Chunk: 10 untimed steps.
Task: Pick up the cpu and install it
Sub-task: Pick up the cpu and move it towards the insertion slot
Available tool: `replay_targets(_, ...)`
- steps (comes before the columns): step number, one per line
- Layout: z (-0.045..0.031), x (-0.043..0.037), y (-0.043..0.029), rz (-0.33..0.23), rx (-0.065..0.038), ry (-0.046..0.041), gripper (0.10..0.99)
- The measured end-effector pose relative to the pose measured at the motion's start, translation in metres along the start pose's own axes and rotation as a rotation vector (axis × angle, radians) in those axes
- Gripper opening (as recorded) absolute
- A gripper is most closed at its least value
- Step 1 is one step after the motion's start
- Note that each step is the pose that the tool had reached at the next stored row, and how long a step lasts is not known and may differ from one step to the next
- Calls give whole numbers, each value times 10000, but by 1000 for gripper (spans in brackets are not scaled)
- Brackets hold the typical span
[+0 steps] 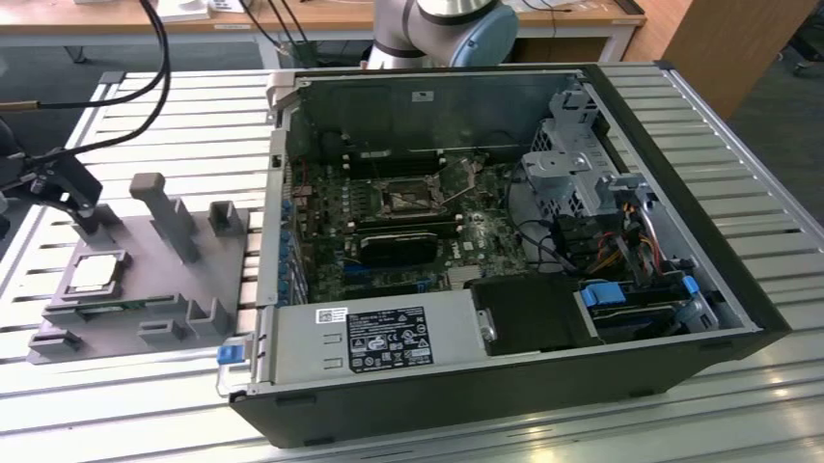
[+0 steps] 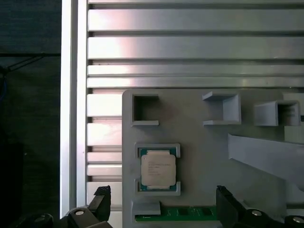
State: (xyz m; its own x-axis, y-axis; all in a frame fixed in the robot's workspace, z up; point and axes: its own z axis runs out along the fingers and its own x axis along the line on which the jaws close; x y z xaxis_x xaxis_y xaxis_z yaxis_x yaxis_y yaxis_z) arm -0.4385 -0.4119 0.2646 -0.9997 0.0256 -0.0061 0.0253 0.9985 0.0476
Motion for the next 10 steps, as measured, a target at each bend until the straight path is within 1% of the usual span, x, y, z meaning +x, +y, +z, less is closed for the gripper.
replay_targets(1, 18, 0, -1, 0, 0, 0, 937)
replay_targets(3, 56, 0, -7, -8, 0, 0, 937)
replay_targets(4, 74, 0, -9, -52, 0, 1, 867)
replay_targets(7, 126, 1, -13, -331, -1, 16, 867)
replay_targets(10, 181, 1, -16, -423, -3, 19, 855)
